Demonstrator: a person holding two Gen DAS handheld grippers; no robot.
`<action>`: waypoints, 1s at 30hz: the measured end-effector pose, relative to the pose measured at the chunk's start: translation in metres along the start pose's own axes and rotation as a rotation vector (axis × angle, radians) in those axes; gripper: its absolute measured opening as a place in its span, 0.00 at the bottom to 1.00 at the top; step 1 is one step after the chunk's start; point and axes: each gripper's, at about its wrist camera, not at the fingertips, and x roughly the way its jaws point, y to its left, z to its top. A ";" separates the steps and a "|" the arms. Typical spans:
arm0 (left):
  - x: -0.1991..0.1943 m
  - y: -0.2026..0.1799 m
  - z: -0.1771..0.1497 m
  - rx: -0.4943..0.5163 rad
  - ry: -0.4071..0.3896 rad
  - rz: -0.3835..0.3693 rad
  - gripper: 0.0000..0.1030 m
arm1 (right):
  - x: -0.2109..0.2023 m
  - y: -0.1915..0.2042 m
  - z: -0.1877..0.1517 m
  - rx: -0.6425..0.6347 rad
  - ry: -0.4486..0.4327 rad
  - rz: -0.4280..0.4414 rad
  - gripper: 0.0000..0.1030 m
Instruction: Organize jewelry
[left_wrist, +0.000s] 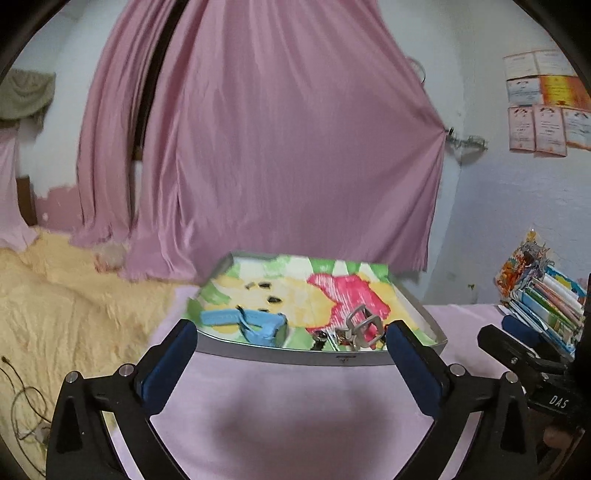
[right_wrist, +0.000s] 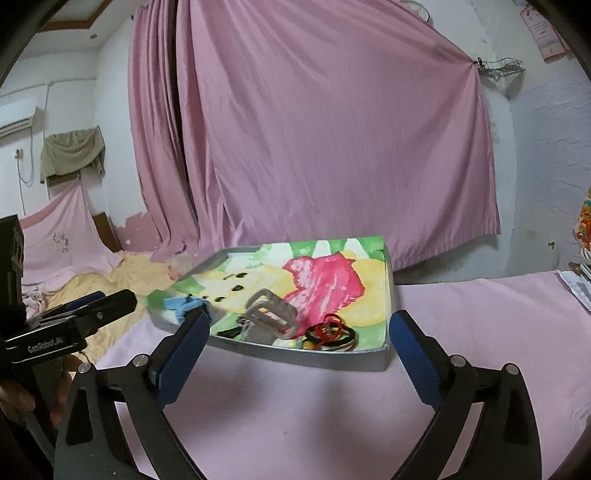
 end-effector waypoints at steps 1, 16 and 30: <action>-0.008 0.000 -0.003 0.008 -0.017 0.005 1.00 | -0.008 0.003 -0.003 -0.008 -0.020 0.001 0.97; -0.095 0.010 -0.055 0.006 -0.107 0.046 1.00 | -0.107 0.039 -0.048 -0.091 -0.169 -0.017 0.99; -0.134 0.027 -0.100 -0.010 -0.114 0.090 1.00 | -0.160 0.048 -0.096 -0.087 -0.199 -0.033 0.99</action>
